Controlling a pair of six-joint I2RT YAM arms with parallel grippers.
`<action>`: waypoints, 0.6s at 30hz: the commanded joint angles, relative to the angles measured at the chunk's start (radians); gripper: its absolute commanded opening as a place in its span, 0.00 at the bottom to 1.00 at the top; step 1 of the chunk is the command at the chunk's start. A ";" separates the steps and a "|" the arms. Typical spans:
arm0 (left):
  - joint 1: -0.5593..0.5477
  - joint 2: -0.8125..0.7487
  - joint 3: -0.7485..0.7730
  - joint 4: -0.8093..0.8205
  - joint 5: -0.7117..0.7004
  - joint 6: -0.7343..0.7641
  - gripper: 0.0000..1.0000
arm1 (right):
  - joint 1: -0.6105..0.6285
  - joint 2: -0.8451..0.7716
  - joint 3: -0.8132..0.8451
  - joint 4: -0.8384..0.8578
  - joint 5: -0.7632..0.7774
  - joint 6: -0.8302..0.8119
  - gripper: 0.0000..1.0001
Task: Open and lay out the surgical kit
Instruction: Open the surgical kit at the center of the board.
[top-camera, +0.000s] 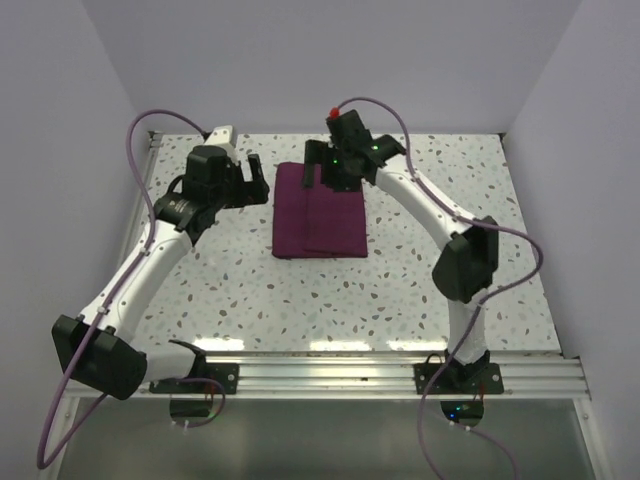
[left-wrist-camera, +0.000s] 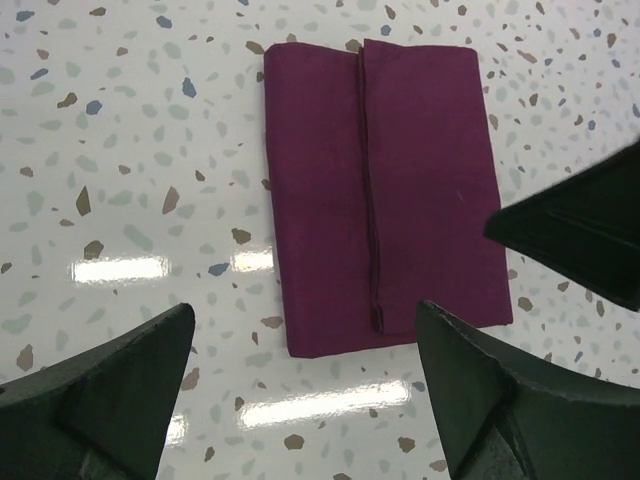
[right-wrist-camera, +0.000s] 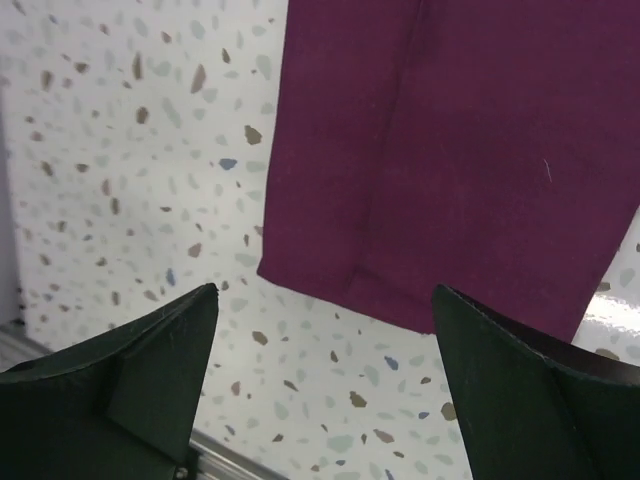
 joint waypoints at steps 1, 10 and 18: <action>0.000 -0.010 -0.037 0.003 -0.025 0.060 0.95 | 0.084 0.171 0.248 -0.291 0.147 -0.114 0.91; 0.002 -0.013 -0.089 0.048 0.016 -0.012 0.94 | 0.165 0.443 0.401 -0.407 0.262 -0.093 0.75; 0.002 0.004 -0.083 0.065 0.007 -0.006 0.94 | 0.176 0.503 0.359 -0.410 0.267 -0.110 0.67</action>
